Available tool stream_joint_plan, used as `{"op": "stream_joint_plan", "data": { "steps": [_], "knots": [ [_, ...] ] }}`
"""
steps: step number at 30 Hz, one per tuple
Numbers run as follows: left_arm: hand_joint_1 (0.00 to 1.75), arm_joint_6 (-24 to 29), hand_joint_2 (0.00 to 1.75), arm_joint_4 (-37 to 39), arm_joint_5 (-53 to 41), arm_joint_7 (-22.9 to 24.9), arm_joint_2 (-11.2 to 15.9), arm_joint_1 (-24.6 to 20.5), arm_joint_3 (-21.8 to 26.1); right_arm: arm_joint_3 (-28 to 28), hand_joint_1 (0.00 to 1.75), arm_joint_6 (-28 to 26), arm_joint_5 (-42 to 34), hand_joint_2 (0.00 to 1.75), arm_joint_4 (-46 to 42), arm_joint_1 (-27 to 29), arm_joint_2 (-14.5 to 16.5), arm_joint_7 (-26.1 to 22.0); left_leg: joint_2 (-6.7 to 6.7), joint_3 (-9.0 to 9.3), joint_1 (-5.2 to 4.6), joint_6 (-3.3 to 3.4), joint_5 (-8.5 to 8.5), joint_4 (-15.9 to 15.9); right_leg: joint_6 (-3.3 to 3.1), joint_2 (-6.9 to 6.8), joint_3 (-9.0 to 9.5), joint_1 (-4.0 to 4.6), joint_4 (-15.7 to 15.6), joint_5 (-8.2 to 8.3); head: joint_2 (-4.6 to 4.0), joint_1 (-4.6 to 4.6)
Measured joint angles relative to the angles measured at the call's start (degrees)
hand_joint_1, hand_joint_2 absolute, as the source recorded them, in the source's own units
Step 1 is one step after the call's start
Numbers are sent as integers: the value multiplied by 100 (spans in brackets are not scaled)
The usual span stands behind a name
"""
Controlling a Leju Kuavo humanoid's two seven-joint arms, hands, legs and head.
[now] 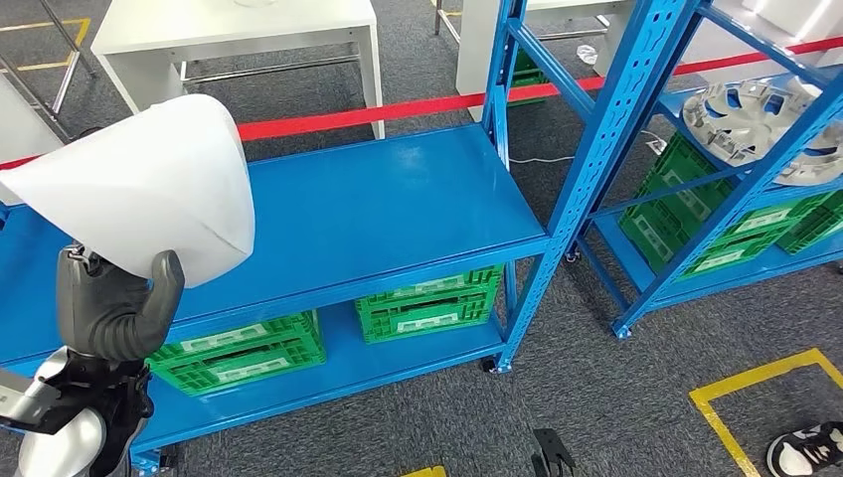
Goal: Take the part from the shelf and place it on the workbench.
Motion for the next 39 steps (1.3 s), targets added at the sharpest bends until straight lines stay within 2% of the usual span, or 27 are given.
{"op": "stream_joint_plan", "data": {
  "steps": [1, 2, 3, 4, 5, 7, 8, 12, 14, 16, 17, 18, 19, 21, 22, 23, 24, 27, 29, 31, 32, 33, 34, 36, 38, 39],
  "knots": [
    [175, -3, 175, -24, 1, 3, 0, 27, 0, 0, 0, 0, 0, 0, 0, -2, 0, 0, 15, -3, 2, -1, -5, 7, 14, -15, -161, -15, 352, -148, 0, 2],
    [175, -5, 175, -42, 1, 5, 0, 55, 0, 0, 0, 0, 0, 0, 0, 0, 0, 1, 29, -6, 6, -4, -12, 16, 26, -25, -265, -31, 580, -206, -1, 1],
    [175, -7, 175, -58, 1, 6, 1, 76, 0, -1, 0, 0, 0, 0, 0, 3, 0, 1, 40, -9, 14, -15, -22, 29, 39, -35, -269, -44, 612, -153, -1, 1],
    [175, -7, 175, -73, 1, 6, 1, 89, 1, -1, 0, 0, 0, 0, 0, 4, 0, 1, 48, -11, 27, -34, -34, 49, 54, -47, -154, -59, 413, -2, 0, 2],
    [175, -7, 175, -90, 1, 6, 2, 94, 1, -3, 0, 0, 0, 0, 0, 2, -1, 1, 54, -13, 42, -60, -51, 76, 69, -62, 52, -76, 50, 185, -1, 2],
    [175, -8, 175, -121, 1, 8, 4, 96, 7, -8, 0, 0, 0, 0, 0, -14, -1, 0, 62, -30, 52, -135, -89, 132, 55, -76, 430, -72, -585, 389, -1, 1],
    [175, -9, 175, -135, 1, 9, 5, 96, 11, -14, 0, 0, 0, 0, 0, -23, -1, 1, 63, -36, 49, -176, -107, 155, 20, -76, 517, -66, -742, 386, -1, -1],
    [175, -11, 175, -180, 2, 7, 13, 98, 27, -32, 0, 0, 0, 0, 0, -26, 5, 1, 63, -60, 48, -321, -194, 240, -173, -50, 535, -63, -815, 347, -1, -9],
    [175, -11, 175, -197, 2, 6, 23, 102, 30, -34, 0, 0, 0, 0, 0, -20, 9, 1, 55, -237, 63, -384, -472, 656, -238, -53, 548, -73, -831, 359, -2, -18],
    [175, -11, 175, -204, 3, 5, 30, 114, 31, -35, 0, 0, 0, 0, 0, -14, 9, 1, 51, -562, 72, -427, -825, 1399, -269, -51, 548, -65, -830, 354, -1, -24],
    [175, -11, 175, -205, 3, 6, 33, 124, 31, -35, 0, 0, 0, 0, 0, -9, 9, 1, 51, -693, 73, -433, -910, 1689, -277, -48, 551, -57, -829, 350, -1, -24],
    [175, -11, 175, -205, 3, 6, 35, 131, 31, -35, 0, 0, 0, 0, 0, -4, 9, 1, 49, -739, 72, -425, -879, 1790, -283, -44, 557, -49, -829, 346, 0, -24],
    [175, -11, 175, -206, 3, 6, 37, 134, 31, -35, 0, 0, 0, 0, 0, -2, 9, 1, 45, -675, 69, -402, -734, 1662, -286, -36, 569, -39, -828, 341, 0, -24],
    [175, -11, 175, -214, 3, 5, 41, 134, 31, -35, 0, 1, 0, 0, 1, -3, 15, -1, 15, -308, 42, -307, -340, 914, -285, -21, 598, -23, -829, 323, 0, -21],
    [175, -11, 175, -219, 3, 6, 43, 132, 32, -35, 0, 1, 0, 0, 1, -7, 20, -1, -1, -113, 24, -267, -216, 549, -275, -14, 604, -19, -830, 317, 0, -20],
    [175, -11, 175, -226, 3, 5, 45, 130, 33, -35, 0, 1, 0, 0, 1, -11, 26, -1, -15, 17, 3, -239, -165, 297, -259, -10, 604, -21, -831, 313, -1, -19],
    [175, -11, 175, -232, 3, 5, 47, 129, 34, -35, 0, 1, 0, 0, 1, -12, 31, -1, -22, 79, -13, -224, -182, 184, -235, -6, 600, -27, -837, 314, -1, -19],
    [175, -11, 175, -246, 3, 5, 50, 127, 35, -35, 0, 1, 0, 0, 1, -5, 29, 1, -1, 136, 13, -176, -164, 51, -133, -9, 598, -25, -830, 283, -1, -18],
    [175, -11, 175, -256, 3, 5, 47, 123, 35, -35, 0, 1, 0, 0, 0, -9, 28, 0, 21, 181, 61, -125, -133, -29, -67, -25, 446, -18, -499, 78, -1, -6],
    [175, -11, 175, -256, 3, 5, 44, 127, 35, -35, 0, 2, 0, 0, 0, -10, 28, -1, 39, 187, 62, -91, -145, -30, -15, -34, 93, -34, 215, -250, -1, 3],
    [175, -11, 175, -255, 3, 6, 44, 132, 35, -35, 0, 2, 0, 0, 0, -6, 27, 0, 45, 187, 64, -86, -156, -20, 7, -37, -74, -44, 531, -339, -1, 4],
    [175, -29, 175, -255, 23, 23, 44, 135, 35, -36, 0, 12, 18, 0, 0, 0, 26, 5, 49, 189, 68, -89, -167, -5, 26, -40, -162, -54, 675, -314, -1, 4],
    [175, -87, 175, -259, 101, 85, 39, 142, 38, -35, 0, 46, 85, 0, 0, 3, 25, 22, 49, 191, 75, -100, -177, 14, 42, -45, -143, -64, 599, -179, -1, 5],
    [175, -304, 175, -356, 513, 180, -3, 390, 101, 3, 0, 166, 334, 0, 1, -15, 26, 95, 46, 200, 94, -159, -217, 77, 64, -52, 176, -91, -102, 212, -1, 10],
    [175, -552, 175, -800, 1238, -86, -47, 1266, 258, 105, 0, 242, 549, 0, 1, -43, 62, 187, 112, 199, 87, -235, -279, 125, 16, -7, 460, -95, -629, 407, 0, 22],
    [175, -662, 175, -1073, 1533, -293, -69, 1819, 330, 154, 0, 244, 601, 0, 2, -38, 87, 220, 154, 213, 73, -266, -304, 139, -23, 21, 514, -88, -717, 384, 0, 26]
  ]
}}
